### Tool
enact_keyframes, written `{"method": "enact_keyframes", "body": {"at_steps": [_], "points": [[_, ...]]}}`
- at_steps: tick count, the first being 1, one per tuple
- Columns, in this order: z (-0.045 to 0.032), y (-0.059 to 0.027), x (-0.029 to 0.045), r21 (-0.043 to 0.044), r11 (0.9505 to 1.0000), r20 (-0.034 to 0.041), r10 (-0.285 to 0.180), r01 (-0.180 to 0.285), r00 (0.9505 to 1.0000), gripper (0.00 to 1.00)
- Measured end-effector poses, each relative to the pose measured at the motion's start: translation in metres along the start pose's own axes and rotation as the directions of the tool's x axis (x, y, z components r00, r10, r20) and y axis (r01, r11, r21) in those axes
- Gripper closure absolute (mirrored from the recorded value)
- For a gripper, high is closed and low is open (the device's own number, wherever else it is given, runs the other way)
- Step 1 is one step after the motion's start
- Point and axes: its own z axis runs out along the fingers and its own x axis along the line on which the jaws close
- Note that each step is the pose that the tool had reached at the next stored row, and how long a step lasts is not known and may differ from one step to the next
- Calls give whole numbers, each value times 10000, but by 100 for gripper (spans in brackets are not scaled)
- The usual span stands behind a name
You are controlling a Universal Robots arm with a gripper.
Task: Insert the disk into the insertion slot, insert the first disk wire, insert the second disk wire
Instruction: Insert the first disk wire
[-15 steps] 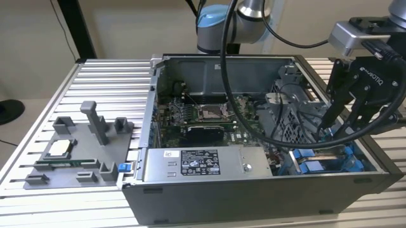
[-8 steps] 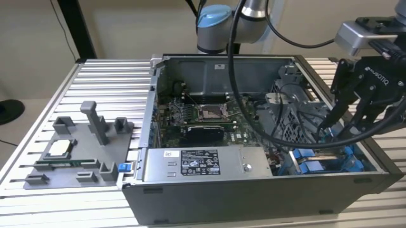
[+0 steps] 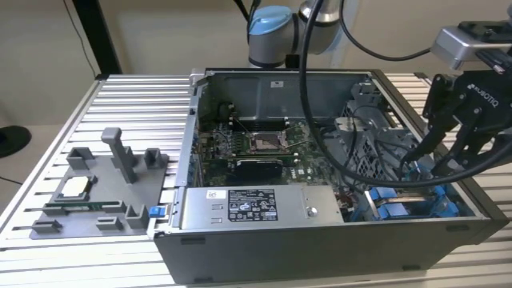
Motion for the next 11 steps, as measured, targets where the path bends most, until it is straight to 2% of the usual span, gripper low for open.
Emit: {"method": "enact_keyframes", "body": {"at_steps": [5,9,11], "points": [[11,-63,-38,-36,10000,-1,7,-7,10000,0],[14,-45,-97,-61,10000,1,19,-19,10000,0],[16,0,-105,-64,10000,5,21,-21,10000,0]]}}
